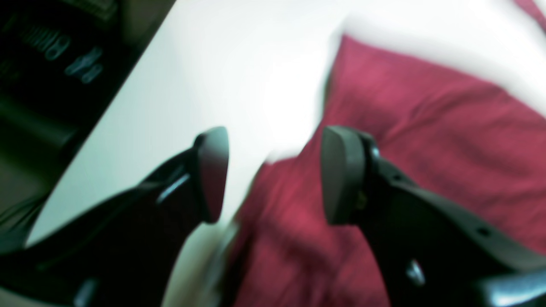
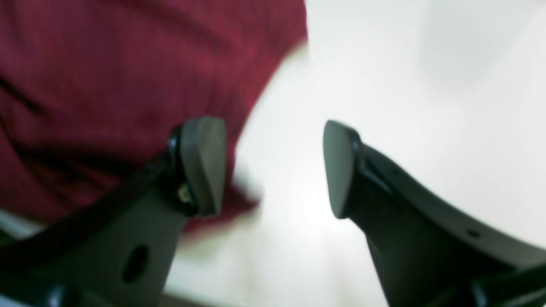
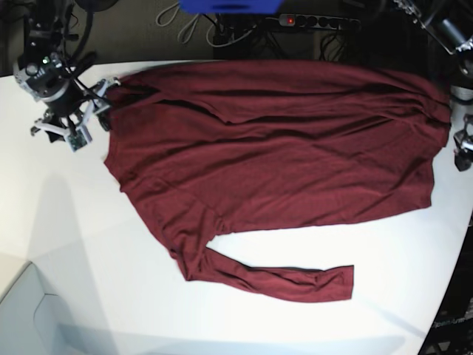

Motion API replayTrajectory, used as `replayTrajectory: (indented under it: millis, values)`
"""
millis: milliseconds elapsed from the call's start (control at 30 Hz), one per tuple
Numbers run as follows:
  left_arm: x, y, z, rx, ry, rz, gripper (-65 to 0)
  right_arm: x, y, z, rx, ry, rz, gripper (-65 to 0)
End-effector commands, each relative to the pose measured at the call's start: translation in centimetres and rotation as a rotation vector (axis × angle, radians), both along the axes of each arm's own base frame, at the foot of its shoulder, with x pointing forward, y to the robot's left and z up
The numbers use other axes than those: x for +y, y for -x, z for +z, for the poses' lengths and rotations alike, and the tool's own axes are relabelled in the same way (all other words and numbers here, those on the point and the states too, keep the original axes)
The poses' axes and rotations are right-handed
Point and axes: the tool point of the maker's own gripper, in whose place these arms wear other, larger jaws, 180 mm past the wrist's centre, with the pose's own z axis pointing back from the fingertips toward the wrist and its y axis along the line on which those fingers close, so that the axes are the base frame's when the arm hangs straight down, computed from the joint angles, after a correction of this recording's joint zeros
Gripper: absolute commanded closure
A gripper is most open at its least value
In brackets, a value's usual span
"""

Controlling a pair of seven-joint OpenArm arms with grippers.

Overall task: Layout the t-shirt on the table in an organized manner, then fold the t-shirt properly
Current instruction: 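Release the collar corners and move both grippers along the shirt sides, then grasp the shirt side edges with both grippers near the hem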

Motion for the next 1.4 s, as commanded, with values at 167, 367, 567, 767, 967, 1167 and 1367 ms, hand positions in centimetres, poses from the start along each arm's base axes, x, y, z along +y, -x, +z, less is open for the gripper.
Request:
replayTrajectory:
  millis: [167,367,567,767,967,1167,1367]
  values:
    - [0.2,-5.6,0.7,-0.054,0.066,0.006,-33.7,0.5,-3.3,2.8,-0.114,-0.012,0.008,-36.6]
    - [-1.6,-9.6,-1.1,-0.056,-0.022,-0.048,-33.7,0.3,-3.1,2.1,-0.094,-0.015,0.004,-36.6]
    - [-4.0,-11.5,-3.9,-0.051,0.007,-0.090,-33.7,0.1,-3.6,1.1,-0.072,-0.034,-0.008,-36.6]
    - [-4.6,-12.5,-4.9,-0.093,0.065,-0.059,-33.7,-0.3,-3.6,1.1,-0.068,-0.022,-0.004,-36.6]
    - [-3.5,-13.1,-3.2,-0.123,0.037,-0.052,-33.7,-0.5,-3.7,1.2,-0.069,-0.016,-0.002,-36.6]
    - [-2.1,-13.4,-2.0,-0.139,0.011,-0.042,-33.7,-0.4,-3.7,1.2,-0.073,-0.018,-0.001,-36.6]
    - [-3.8,-13.7,-3.2,-0.067,-0.047,-0.121,-33.7,0.6,-5.0,1.9,-0.099,-0.026,0.026,-36.6]
